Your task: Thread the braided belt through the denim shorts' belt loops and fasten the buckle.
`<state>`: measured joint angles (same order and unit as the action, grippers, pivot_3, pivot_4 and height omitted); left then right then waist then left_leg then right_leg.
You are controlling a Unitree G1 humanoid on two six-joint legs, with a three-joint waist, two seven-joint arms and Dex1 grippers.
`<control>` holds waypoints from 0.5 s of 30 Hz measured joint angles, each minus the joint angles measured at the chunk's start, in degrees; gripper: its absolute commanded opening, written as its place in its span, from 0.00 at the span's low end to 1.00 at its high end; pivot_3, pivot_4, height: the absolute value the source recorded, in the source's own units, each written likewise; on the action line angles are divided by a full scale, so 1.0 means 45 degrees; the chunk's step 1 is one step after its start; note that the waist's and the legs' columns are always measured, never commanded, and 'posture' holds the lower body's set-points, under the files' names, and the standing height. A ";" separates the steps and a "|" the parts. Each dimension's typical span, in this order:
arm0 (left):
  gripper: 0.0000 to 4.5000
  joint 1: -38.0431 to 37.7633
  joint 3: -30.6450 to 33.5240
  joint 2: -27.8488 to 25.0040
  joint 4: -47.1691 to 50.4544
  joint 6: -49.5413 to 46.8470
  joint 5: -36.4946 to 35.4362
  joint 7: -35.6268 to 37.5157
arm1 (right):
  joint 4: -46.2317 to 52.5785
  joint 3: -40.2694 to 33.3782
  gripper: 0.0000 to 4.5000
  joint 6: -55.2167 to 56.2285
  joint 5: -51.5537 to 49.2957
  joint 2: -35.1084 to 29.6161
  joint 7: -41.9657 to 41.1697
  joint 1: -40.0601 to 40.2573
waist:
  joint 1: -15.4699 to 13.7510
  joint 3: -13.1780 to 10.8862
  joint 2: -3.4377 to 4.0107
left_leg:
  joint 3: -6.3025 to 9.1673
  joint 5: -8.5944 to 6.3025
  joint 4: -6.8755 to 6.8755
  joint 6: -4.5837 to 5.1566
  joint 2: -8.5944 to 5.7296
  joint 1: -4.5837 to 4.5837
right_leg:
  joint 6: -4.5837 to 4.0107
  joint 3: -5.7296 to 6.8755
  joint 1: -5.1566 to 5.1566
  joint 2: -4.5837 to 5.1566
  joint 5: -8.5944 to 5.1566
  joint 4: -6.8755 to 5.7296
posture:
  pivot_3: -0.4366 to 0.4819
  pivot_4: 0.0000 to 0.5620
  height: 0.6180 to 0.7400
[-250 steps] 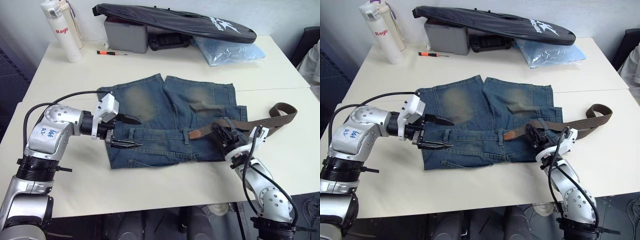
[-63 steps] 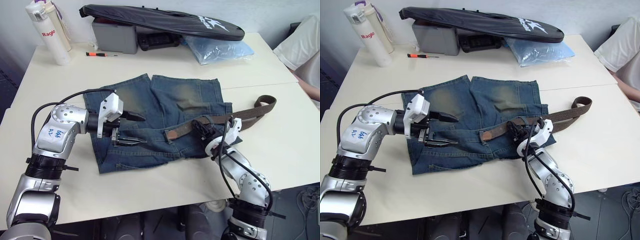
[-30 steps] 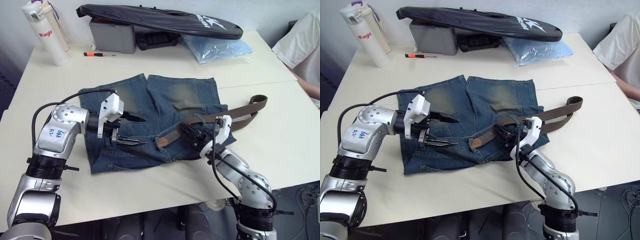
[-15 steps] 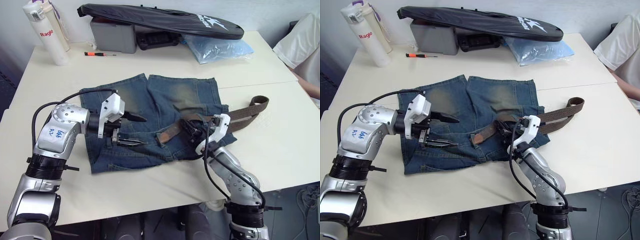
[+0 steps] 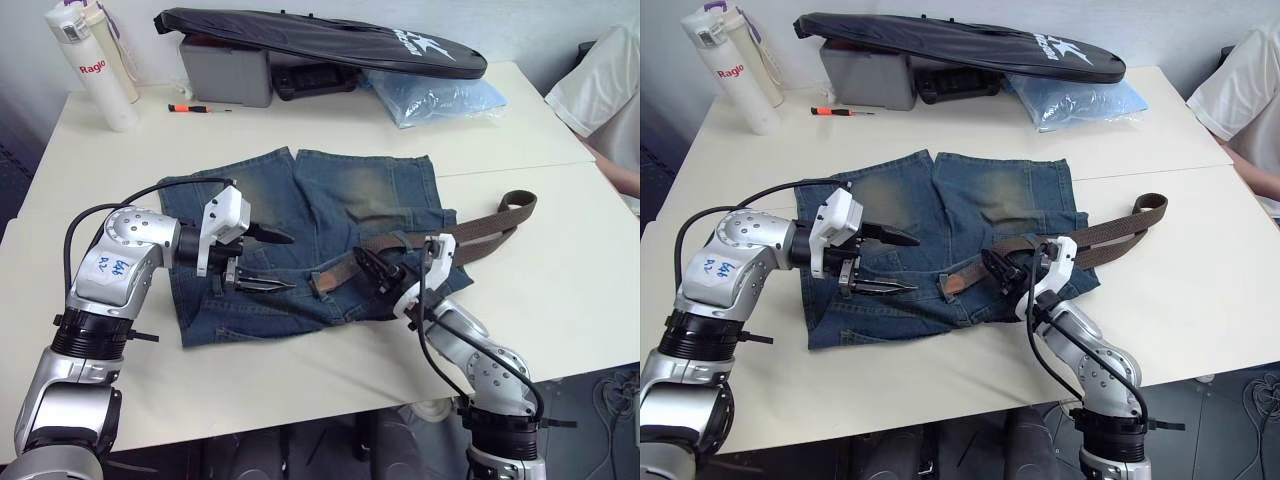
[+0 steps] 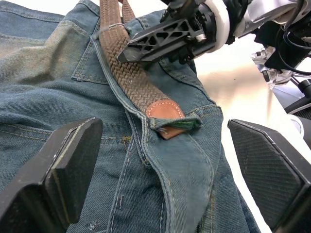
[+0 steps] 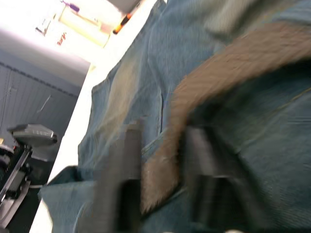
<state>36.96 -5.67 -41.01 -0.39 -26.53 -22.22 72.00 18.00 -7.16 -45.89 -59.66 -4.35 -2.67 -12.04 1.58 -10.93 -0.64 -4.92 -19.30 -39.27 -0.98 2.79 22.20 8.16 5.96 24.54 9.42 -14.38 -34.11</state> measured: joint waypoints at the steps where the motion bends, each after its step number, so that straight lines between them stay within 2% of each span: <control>1: 1.00 0.0000 0.0000 0.0000 0.0000 -0.0020 0.0000 -0.0005 | 0.0000 -0.0003 0.65 -0.0081 -0.0038 0.0003 0.0025 0.0001 | -0.0005 0.0000 0.0000 | 0.0001 0.0000 0.0000 0.0000 0.0000 0.0000 | 0.0000 -0.0001 0.0000 0.0000 0.0000 0.0000 | 0.48 0.27 1.00; 10: 1.00 0.0044 -0.0001 0.0000 0.0039 -0.0094 0.0000 -0.0038 | 0.0003 -0.0139 0.65 -0.0549 -0.1099 0.0047 0.0322 0.0001 | -0.0002 0.0000 0.0000 | 0.0001 0.0000 0.0000 0.0000 0.0000 0.0000 | 0.0000 0.0000 0.0000 0.0000 0.0000 -0.0001 | 0.48 0.27 1.00; 13: 1.00 0.0130 0.0000 0.0000 0.0061 -0.0114 0.0000 -0.0045 | -0.0074 -0.0058 0.48 -0.0702 -0.1126 0.0139 0.0480 -0.0035 | -0.0001 0.0000 0.0000 | 0.0000 0.0000 0.0000 0.0000 0.0000 0.0000 | 0.0000 0.0000 0.0000 0.0000 0.0000 0.0000 | 0.48 0.27 1.00; 15: 1.00 0.0131 0.0000 0.0000 0.0068 -0.0132 0.0000 -0.0045 | -0.0094 -0.0042 0.27 -0.0749 -0.1130 0.0161 0.0513 -0.0048 | -0.0004 0.0000 0.0000 | 0.0000 0.0000 0.0000 0.0000 0.0000 0.0000 | 0.0000 0.0000 0.0000 0.0000 0.0000 0.0000 | 0.48 0.27 1.00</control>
<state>37.55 -5.67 -41.01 -0.09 -27.13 -22.22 71.80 17.58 -7.35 -49.26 -64.74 -3.63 -0.36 -12.26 1.56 -10.92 -0.64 -4.92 -19.30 -39.27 -0.98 2.79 22.20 8.15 5.96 24.54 9.42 -14.38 -34.11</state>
